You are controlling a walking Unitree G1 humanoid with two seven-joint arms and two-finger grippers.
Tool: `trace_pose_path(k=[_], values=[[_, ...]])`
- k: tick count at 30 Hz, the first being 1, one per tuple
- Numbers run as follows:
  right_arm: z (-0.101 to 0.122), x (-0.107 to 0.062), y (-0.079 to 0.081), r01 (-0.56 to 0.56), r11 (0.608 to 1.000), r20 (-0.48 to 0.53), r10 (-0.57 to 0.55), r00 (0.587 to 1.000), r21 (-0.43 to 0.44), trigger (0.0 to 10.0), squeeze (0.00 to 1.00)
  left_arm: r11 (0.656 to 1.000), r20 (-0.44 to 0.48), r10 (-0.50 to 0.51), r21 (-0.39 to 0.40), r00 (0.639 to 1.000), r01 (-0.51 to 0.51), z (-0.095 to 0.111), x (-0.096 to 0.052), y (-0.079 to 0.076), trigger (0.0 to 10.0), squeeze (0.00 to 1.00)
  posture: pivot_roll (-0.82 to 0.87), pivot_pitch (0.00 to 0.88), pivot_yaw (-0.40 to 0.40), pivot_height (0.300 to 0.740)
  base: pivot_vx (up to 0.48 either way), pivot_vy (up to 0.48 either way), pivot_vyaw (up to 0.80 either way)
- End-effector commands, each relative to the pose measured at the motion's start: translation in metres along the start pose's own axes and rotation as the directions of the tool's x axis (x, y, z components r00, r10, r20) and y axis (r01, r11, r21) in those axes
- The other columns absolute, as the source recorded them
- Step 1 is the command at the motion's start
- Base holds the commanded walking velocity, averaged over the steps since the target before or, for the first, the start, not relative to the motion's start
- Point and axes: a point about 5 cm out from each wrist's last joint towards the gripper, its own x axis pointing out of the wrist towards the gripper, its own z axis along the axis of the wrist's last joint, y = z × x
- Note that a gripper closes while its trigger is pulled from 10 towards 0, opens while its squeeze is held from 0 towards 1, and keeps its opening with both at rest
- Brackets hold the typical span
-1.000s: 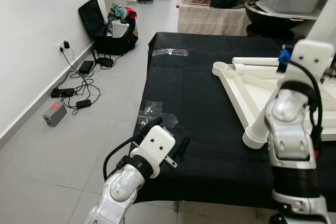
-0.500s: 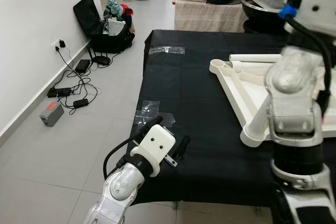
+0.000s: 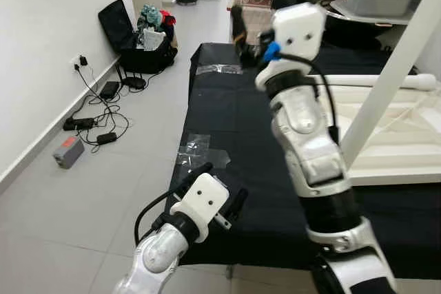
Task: Building children table
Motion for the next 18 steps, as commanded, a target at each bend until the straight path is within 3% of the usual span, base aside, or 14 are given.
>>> trace_pose_path(k=[1,2,4,5,6,9,18], values=[[-0.029,0.003,0.000,0.008,0.999,-0.132,-0.001,0.991,0.048,10.0,0.00,1.000,-0.010,-0.001,0.007,1.000,0.001,0.000,-0.003,-0.003,10.0,0.00,0.09,0.104,-0.071,0.740,0.000,0.000,0.00],[-0.029,0.003,0.000,0.008,0.999,-0.132,-0.001,0.991,0.048,10.0,0.00,1.000,-0.010,-0.001,0.007,1.000,0.001,0.000,-0.003,-0.003,10.0,0.00,0.09,0.104,-0.071,0.740,0.000,0.000,0.00],[-0.064,0.007,-0.001,0.063,0.996,-0.322,-0.042,0.946,0.057,10.0,0.00,1.000,-0.008,0.012,-0.003,1.000,-0.012,0.003,-0.005,-0.004,10.0,0.00,0.10,0.133,-0.086,0.740,0.000,0.000,0.00],[-0.064,0.007,-0.001,0.063,0.996,-0.322,-0.042,0.946,0.057,10.0,0.00,1.000,-0.008,0.012,-0.003,1.000,-0.012,0.003,-0.005,-0.004,10.0,0.00,0.10,0.133,-0.086,0.740,0.000,0.000,0.00],[-0.077,0.006,-0.001,0.085,0.994,-0.402,-0.053,0.914,0.062,10.0,0.00,1.000,-0.008,0.016,-0.006,1.000,-0.016,0.004,-0.005,-0.005,10.0,0.00,0.10,0.137,-0.089,0.740,0.000,0.000,0.00],[-0.089,0.008,0.002,0.074,0.997,-0.496,-0.053,0.867,0.023,10.0,0.00,0.999,-0.014,0.026,-0.018,1.000,-0.026,0.007,-0.010,-0.006,10.0,0.00,0.10,0.174,-0.097,0.740,0.000,0.000,0.00],[-0.088,0.016,-0.009,0.141,0.988,-0.516,-0.152,0.843,-0.061,10.0,0.00,0.999,0.003,0.028,-0.042,1.000,-0.028,0.021,-0.016,-0.008,10.0,0.00,0.10,0.254,-0.102,0.740,0.000,0.000,0.00]])
